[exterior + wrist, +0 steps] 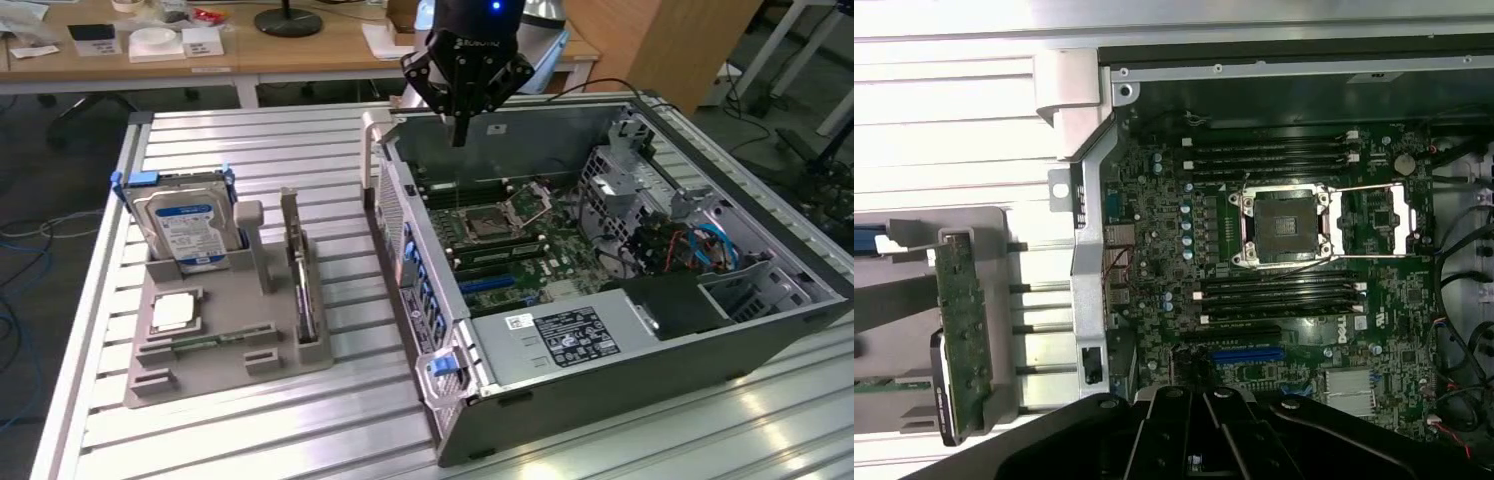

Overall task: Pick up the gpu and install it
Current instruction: 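Reach for the gpu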

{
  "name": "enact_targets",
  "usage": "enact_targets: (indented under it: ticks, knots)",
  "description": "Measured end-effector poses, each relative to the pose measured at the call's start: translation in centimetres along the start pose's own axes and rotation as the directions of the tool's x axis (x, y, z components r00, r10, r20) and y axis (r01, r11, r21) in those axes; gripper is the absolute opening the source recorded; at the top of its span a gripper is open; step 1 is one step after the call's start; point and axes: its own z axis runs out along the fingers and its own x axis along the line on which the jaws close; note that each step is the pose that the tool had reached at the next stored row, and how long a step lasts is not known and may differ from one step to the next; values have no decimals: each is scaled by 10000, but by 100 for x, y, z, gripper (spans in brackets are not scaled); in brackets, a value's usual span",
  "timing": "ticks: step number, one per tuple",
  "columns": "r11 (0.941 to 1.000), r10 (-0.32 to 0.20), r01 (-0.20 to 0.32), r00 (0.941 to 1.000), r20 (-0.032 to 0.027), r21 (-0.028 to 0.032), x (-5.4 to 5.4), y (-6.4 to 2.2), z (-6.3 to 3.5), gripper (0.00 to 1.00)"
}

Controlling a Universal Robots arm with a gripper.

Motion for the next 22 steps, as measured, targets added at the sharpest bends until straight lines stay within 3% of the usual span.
enact_targets:
  ticks: [22]
  knots:
    - [10000,1,-1,10000,-7,1,120,-9,-1,11]
